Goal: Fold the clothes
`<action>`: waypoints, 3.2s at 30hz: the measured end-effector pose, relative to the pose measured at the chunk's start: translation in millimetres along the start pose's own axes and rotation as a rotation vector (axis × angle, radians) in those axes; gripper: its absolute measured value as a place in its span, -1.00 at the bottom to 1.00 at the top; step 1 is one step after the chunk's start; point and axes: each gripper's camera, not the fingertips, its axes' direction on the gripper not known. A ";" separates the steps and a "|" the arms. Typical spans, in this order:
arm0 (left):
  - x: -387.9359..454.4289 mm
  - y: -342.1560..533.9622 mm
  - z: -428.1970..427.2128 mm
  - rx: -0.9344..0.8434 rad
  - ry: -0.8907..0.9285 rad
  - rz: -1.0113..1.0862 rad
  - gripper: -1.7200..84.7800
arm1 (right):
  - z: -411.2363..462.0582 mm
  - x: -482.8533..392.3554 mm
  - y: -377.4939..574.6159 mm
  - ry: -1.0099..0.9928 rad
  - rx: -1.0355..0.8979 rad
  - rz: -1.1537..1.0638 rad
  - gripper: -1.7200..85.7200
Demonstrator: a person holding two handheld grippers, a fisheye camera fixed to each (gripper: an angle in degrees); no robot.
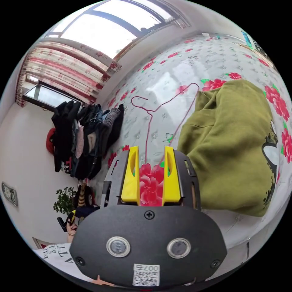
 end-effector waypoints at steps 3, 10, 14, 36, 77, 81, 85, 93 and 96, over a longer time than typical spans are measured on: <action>-7.8 4.8 -1.3 -0.009 -0.020 -0.024 -0.98 | 16.8 -25.3 42.2 -0.044 -0.036 -0.122 -0.78; -12.5 5.1 6.5 -0.055 -0.059 -0.013 -0.98 | 145.4 -158.3 194.1 -0.199 -0.557 -0.616 -0.76; -12.6 1.2 9.5 -0.074 -0.052 0.003 -0.98 | 211.9 -199.9 257.4 -0.101 -0.761 -0.791 -0.77; 64.9 -178.1 94.6 -0.037 -0.198 0.311 -0.72 | 67.3 -217.6 108.9 0.277 -0.198 -0.521 -0.84; -80.9 -63.7 53.1 -0.459 -0.049 0.270 -0.98 | -50.5 -63.1 219.9 0.029 -0.490 -0.385 -0.96; -111.6 -81.7 35.8 -0.402 -0.120 0.178 -0.98 | -68.8 -49.1 215.4 0.004 -0.435 -0.329 -0.96; -109.0 -61.6 54.0 -0.376 -0.155 0.192 -0.98 | -40.8 -38.8 251.0 -0.025 -0.483 -0.277 -0.96; -109.7 -38.2 48.0 -0.189 -0.456 0.082 -0.97 | -45.6 -55.6 285.0 -0.041 -0.453 -0.397 -0.92; -84.5 -13.4 47.7 -0.122 -0.444 0.154 -0.95 | -68.2 -44.5 271.1 0.038 -0.319 -0.341 -0.91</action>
